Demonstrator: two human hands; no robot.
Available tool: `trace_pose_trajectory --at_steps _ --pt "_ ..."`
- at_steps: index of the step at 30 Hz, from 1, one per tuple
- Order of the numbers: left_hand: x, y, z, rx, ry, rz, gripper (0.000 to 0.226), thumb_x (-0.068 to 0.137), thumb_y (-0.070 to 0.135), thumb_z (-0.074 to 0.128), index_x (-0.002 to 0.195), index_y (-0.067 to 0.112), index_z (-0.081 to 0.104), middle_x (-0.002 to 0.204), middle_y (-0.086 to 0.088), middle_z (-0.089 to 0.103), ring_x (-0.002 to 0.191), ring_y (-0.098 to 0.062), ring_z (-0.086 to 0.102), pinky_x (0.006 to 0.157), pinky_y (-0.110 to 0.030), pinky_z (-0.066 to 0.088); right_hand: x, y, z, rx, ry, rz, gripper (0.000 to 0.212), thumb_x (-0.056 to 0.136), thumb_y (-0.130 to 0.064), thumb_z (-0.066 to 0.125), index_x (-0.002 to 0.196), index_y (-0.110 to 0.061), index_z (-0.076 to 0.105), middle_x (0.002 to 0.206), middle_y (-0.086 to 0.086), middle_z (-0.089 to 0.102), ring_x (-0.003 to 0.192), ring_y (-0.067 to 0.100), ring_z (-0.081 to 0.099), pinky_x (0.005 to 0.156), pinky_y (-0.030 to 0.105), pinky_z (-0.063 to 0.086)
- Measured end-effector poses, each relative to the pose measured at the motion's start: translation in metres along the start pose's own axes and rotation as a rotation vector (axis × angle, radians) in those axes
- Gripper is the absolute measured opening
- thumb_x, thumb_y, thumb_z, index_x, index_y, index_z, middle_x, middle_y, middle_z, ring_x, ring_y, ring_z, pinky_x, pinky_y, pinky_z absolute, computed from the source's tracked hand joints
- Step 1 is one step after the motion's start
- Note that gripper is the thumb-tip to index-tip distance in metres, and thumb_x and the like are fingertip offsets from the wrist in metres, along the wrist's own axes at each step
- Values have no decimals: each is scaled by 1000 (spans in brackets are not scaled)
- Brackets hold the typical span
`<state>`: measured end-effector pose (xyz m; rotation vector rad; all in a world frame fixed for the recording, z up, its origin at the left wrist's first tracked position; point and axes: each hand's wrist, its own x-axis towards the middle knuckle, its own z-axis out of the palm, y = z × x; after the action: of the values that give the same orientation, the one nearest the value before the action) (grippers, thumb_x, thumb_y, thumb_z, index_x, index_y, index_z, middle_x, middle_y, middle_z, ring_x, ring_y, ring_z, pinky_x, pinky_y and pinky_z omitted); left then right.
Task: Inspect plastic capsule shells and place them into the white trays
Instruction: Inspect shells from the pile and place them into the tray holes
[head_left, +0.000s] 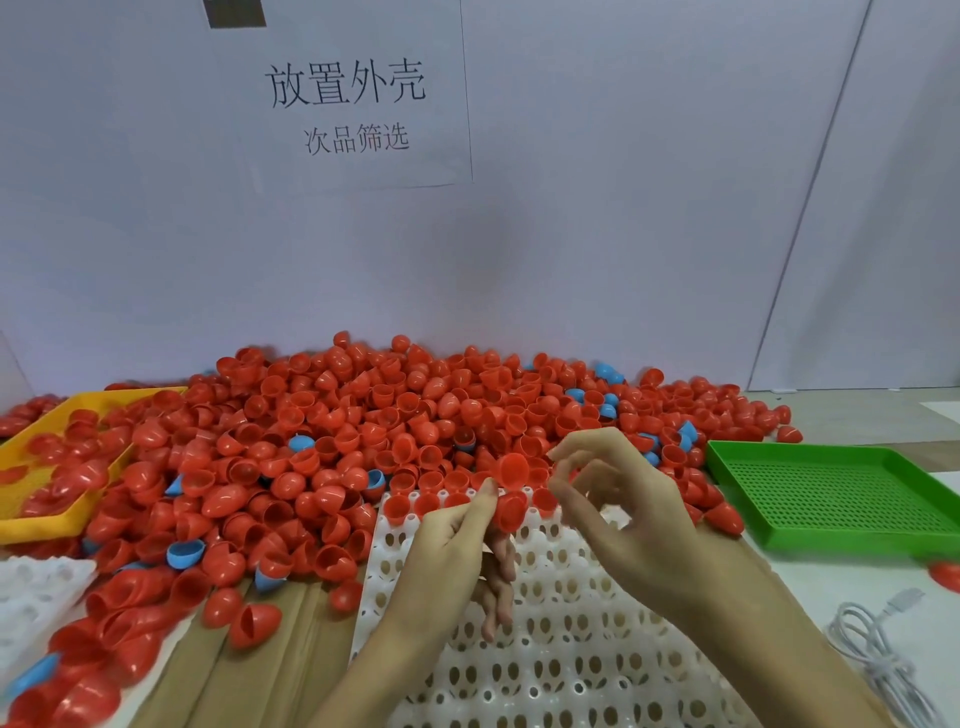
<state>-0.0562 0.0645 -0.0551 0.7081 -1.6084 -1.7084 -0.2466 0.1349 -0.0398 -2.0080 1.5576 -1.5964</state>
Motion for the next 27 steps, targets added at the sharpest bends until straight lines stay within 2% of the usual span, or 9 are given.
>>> trace_pose_trajectory --at_steps 3,5,7,11,14,18,20,22,27 --pt "1 -1 -1 0 -9 -20 63 106 52 47 62 8 53 68 -17 62 42 -28 58 35 -24 40 2 -3 -1 -289 -31 -261 35 102 -23 68 132 -40 60 143 -15 54 114 13 67 86 21 57" --pt "2 -1 -1 5 -21 -22 62 106 52 48 61 9 51 66 -17 62 41 -28 58 35 -24 40 2 -4 -1 -319 -116 -264 46 103 -23 67 144 -42 56 159 -16 43 137 9 55 106 25 51" --pt "2 -1 -1 25 -35 -12 62 104 53 49 59 11 48 65 -17 62 40 -28 58 35 -24 38 0 -2 2 -308 -191 -218 52 104 -16 66 147 -42 55 161 -19 42 146 7 46 113 33 49" --pt "0 0 0 67 -50 -4 68 106 57 40 54 14 47 64 -15 62 42 -25 56 38 -26 34 -2 2 2 -248 -187 -99 40 102 -14 68 136 -34 68 134 -23 64 123 4 64 96 26 57" --pt "-1 3 1 -3 -12 62 69 108 60 34 67 10 58 69 -14 64 47 -27 58 39 -26 40 -3 2 2 -135 -126 91 27 97 -42 70 123 -37 72 107 -20 74 99 9 73 80 28 61" --pt "-1 4 2 135 95 304 24 97 47 66 103 23 67 92 -3 68 70 -28 70 49 -34 55 -1 -2 1 70 -164 229 31 96 -58 64 105 -33 78 84 -7 77 71 12 73 63 19 54" --pt "-1 3 2 202 83 333 28 92 40 75 118 33 67 109 9 65 95 -21 73 65 -36 63 0 -4 1 148 -181 252 31 96 -58 64 102 -32 78 81 -1 76 67 13 70 61 21 53" --pt "0 1 2 258 42 335 31 93 36 79 121 38 68 120 11 64 111 -18 69 81 -32 62 0 -5 0 195 -213 280 27 99 -52 64 103 -30 79 80 3 74 67 15 68 64 24 54" --pt "0 2 -1 334 72 400 27 93 25 79 117 37 77 116 12 76 111 -10 71 91 -22 57 1 -7 -8 368 -311 390 33 111 -36 50 118 -21 78 98 10 76 86 23 70 77 33 57"
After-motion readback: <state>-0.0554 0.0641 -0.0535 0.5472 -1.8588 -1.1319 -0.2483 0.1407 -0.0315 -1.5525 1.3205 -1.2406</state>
